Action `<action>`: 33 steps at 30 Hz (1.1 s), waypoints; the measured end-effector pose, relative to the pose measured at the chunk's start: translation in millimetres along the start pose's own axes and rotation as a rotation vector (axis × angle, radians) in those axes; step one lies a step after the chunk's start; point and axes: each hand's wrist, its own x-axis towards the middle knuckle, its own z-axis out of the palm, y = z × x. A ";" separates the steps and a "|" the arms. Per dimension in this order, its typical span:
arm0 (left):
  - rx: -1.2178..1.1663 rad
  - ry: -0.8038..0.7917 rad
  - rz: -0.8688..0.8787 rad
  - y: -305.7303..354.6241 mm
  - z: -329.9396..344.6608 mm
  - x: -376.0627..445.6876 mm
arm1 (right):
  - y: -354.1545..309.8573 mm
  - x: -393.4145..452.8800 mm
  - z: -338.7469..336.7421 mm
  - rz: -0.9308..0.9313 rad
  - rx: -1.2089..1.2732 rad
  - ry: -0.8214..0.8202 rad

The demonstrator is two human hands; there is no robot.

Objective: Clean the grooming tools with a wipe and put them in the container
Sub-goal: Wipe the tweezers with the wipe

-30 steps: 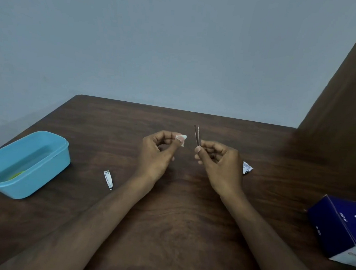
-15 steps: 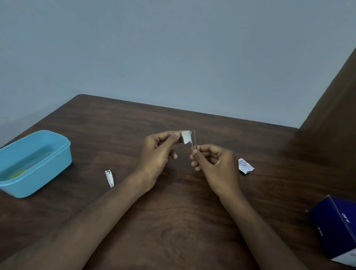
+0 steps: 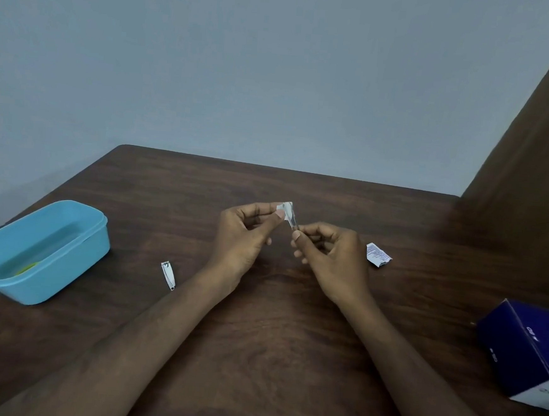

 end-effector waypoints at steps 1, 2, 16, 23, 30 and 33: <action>-0.008 0.015 -0.003 -0.2 0.1 0.5 | -1.8 -0.8 0.1 0.012 0.040 -0.019; -0.018 0.020 -0.006 0.0 -0.4 0.8 | -3.7 -1.3 0.2 0.030 0.091 -0.037; -0.133 -0.136 -0.089 7.2 -3.1 -1.3 | -27.6 1.6 -3.4 0.466 0.641 -0.178; -0.207 -0.110 -0.090 7.3 -0.3 -0.2 | -28.3 4.5 -4.8 0.562 0.758 -0.143; -0.282 0.118 -0.120 4.2 -2.9 8.0 | -23.5 7.5 -4.6 0.571 0.782 -0.019; -0.211 0.195 -0.069 1.1 -4.2 9.5 | -24.0 8.7 -7.4 0.492 0.774 -0.033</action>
